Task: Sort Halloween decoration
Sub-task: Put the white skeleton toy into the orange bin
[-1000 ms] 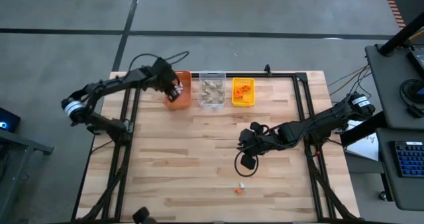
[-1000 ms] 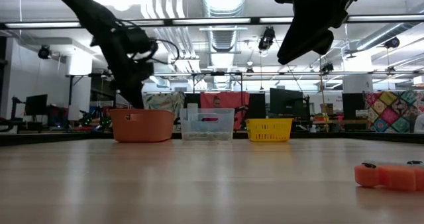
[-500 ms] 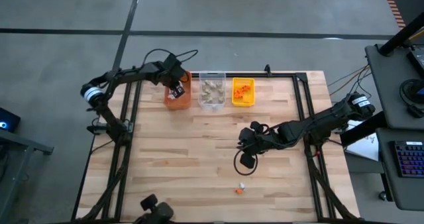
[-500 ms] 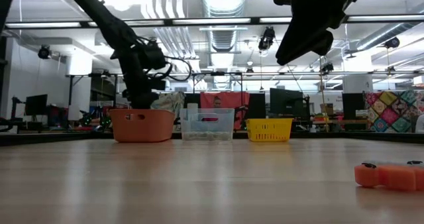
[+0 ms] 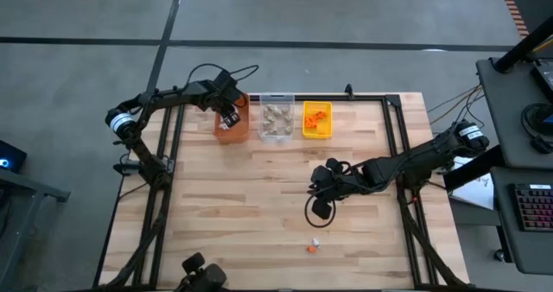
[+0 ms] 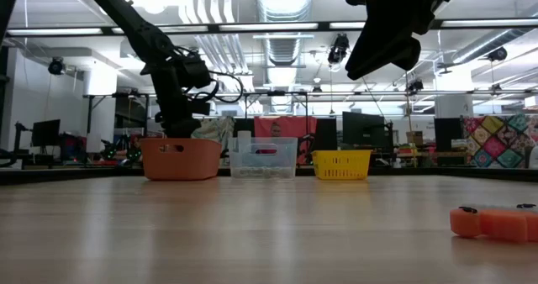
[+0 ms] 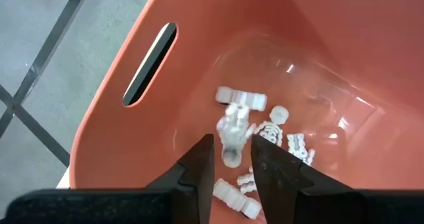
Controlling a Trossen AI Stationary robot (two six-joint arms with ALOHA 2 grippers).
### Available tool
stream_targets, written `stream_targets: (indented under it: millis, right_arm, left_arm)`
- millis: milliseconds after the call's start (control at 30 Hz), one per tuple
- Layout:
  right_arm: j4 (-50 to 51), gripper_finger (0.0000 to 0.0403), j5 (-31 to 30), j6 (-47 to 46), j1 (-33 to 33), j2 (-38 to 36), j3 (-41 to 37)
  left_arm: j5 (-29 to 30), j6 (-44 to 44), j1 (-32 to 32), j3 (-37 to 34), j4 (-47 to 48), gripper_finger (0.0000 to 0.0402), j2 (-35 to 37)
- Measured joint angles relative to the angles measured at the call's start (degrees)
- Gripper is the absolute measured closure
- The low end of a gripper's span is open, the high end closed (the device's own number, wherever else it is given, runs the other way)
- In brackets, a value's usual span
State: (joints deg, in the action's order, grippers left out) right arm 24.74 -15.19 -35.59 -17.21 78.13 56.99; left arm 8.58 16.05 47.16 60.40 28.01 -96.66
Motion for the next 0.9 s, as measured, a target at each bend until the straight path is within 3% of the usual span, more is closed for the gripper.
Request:
stream_targets:
  millis: [300, 433, 700, 900]
  right_arm:
    - [-0.20, 0.0335, -0.18, 0.00, 0.07, -0.03, 0.00]
    - [-0.20, 0.0335, -6.15, 0.42, 0.09, -0.07, 1.09]
    - [-0.18, 0.0335, -14.76, 4.22, 0.49, -0.20, 4.79]
    - [-0.23, 0.0335, -20.42, 13.17, 2.19, -0.20, 10.61]
  left_arm:
    - [-0.11, -1.87, -1.44, -0.04, 2.57, 0.0308, 4.51]
    - [-0.65, -5.36, -4.03, -0.22, 3.54, 0.0308, 10.83]
    - [-3.83, -10.01, -13.89, -1.84, 1.67, 0.0308, 25.87]
    - [-4.09, -16.51, -24.25, -6.91, -7.65, 0.0308, 34.26]
